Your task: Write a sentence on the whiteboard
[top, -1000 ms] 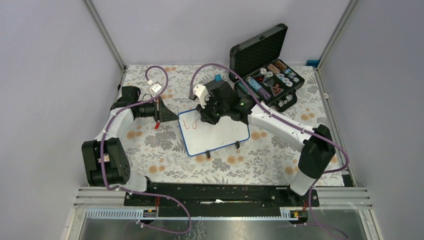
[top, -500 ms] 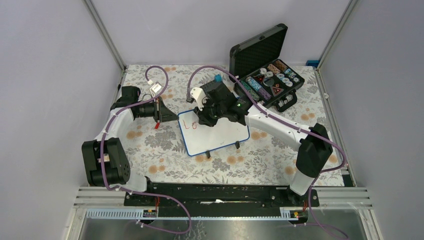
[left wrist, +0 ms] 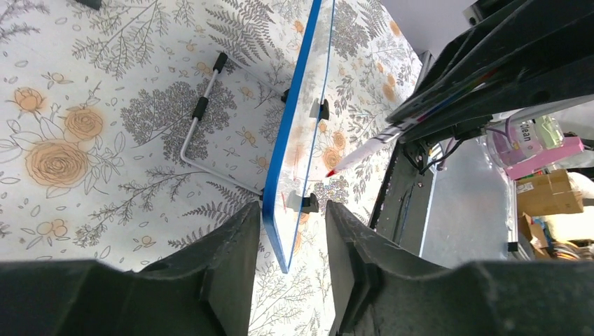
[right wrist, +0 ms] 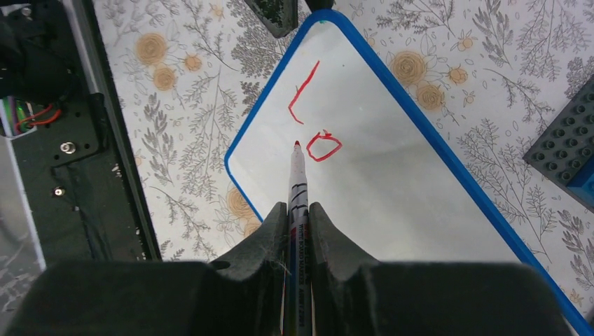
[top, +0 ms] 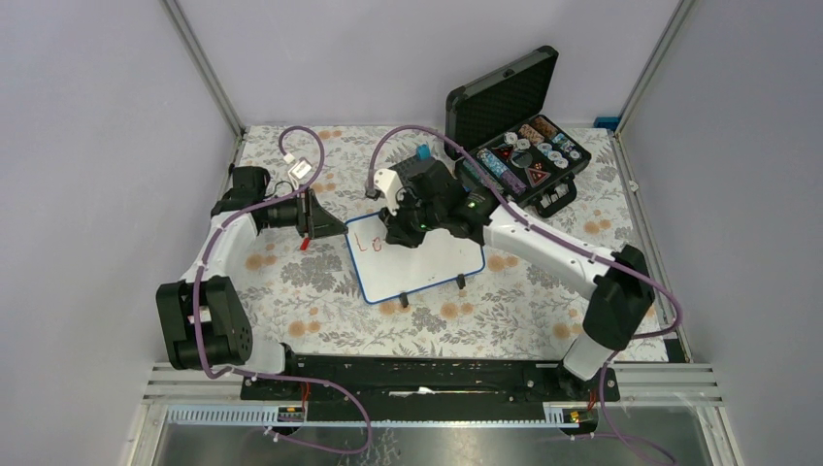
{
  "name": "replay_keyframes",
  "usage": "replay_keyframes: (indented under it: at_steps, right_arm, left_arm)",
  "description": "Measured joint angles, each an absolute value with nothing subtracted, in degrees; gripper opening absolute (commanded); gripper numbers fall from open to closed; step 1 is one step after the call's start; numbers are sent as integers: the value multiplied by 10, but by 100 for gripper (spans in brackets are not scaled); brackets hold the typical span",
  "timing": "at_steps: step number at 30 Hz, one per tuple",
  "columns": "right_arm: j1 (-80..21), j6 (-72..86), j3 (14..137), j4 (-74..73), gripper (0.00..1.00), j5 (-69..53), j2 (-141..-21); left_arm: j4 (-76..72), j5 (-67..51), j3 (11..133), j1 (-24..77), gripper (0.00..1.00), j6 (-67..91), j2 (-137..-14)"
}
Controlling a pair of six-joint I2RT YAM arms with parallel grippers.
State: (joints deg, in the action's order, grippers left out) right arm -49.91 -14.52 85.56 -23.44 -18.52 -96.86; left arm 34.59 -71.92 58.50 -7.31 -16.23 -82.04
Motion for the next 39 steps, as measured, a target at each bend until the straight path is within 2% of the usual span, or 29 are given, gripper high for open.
replay_keyframes:
  at_steps: [14, 19, 29, 39]
  right_arm:
    - [-458, -130, 783, -223, 0, -222, -892]
    - [-457, -128, 773, -217, 0, -232, -892]
    - [-454, -128, 767, -202, 0, -263, -892]
    - [-442, -109, 746, -184, 0, -289, -885]
  left_arm:
    - [346, -721, 580, -79, 49, -163, -807]
    - [346, -719, 576, -73, 45, -165, -808]
    - [346, -717, 576, -61, 31, -169, -813]
    - [346, -713, 576, -52, 30, -172, -816]
